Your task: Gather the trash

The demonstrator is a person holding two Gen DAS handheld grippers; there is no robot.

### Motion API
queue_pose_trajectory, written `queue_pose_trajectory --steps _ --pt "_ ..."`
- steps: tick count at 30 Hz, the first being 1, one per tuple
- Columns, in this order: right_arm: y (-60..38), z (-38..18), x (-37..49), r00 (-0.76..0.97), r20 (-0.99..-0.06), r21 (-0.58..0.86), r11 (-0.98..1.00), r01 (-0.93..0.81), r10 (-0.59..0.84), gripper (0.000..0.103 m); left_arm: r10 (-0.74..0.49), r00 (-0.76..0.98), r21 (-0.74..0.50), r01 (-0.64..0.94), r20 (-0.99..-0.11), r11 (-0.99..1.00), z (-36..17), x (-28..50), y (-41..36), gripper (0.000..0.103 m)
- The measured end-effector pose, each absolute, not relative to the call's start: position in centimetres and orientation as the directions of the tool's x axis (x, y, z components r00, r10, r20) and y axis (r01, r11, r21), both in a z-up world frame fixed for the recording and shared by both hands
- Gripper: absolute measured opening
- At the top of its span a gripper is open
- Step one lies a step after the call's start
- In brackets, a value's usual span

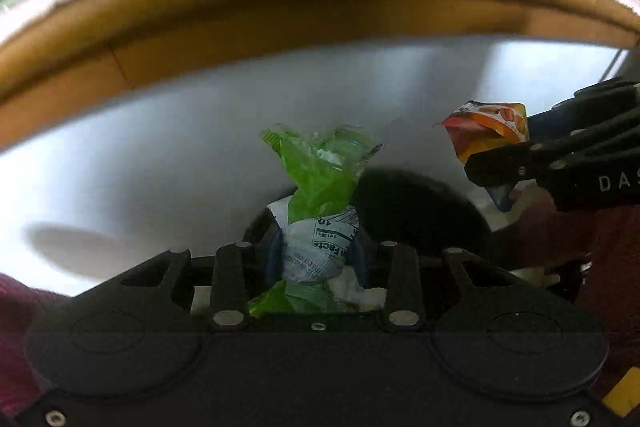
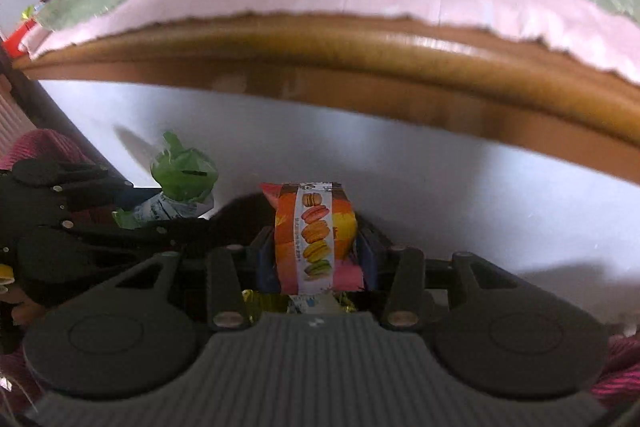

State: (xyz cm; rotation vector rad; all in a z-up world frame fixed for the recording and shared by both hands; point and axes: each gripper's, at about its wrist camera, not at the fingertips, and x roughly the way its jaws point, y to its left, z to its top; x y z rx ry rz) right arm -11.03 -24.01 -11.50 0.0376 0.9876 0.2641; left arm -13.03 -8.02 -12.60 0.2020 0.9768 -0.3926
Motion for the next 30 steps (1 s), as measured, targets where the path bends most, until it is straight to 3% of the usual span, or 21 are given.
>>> queue_pose_trajectory --steps 8,11,21,30 --pt "-23.5 -13.2 -10.5 0.487 -0.839 0.172 0.968 -0.185 0.242 0.054 -0.220 0.442 -0.035 0.390 -0.870 0.920 -14.5 -11.9 -7.7 0.037" --pt "-23.4 -13.4 -10.1 0.483 -0.843 0.169 0.968 -0.184 0.239 0.062 -0.214 0.432 -0.033 0.391 -0.876 0.920 -14.8 -12.3 -8.2 0.046" --pt "-23.7 -14.3 -9.7 0.469 -0.851 0.175 0.970 -0.167 0.234 0.074 -0.220 0.396 -0.065 0.368 -0.891 0.928 -15.5 -11.3 -8.5 0.077" --pt "-23.9 -14.8 -9.4 0.466 -0.855 0.180 0.972 -0.149 0.229 0.082 -0.211 0.387 -0.065 0.356 -0.898 0.932 -16.0 -11.5 -8.5 0.081"
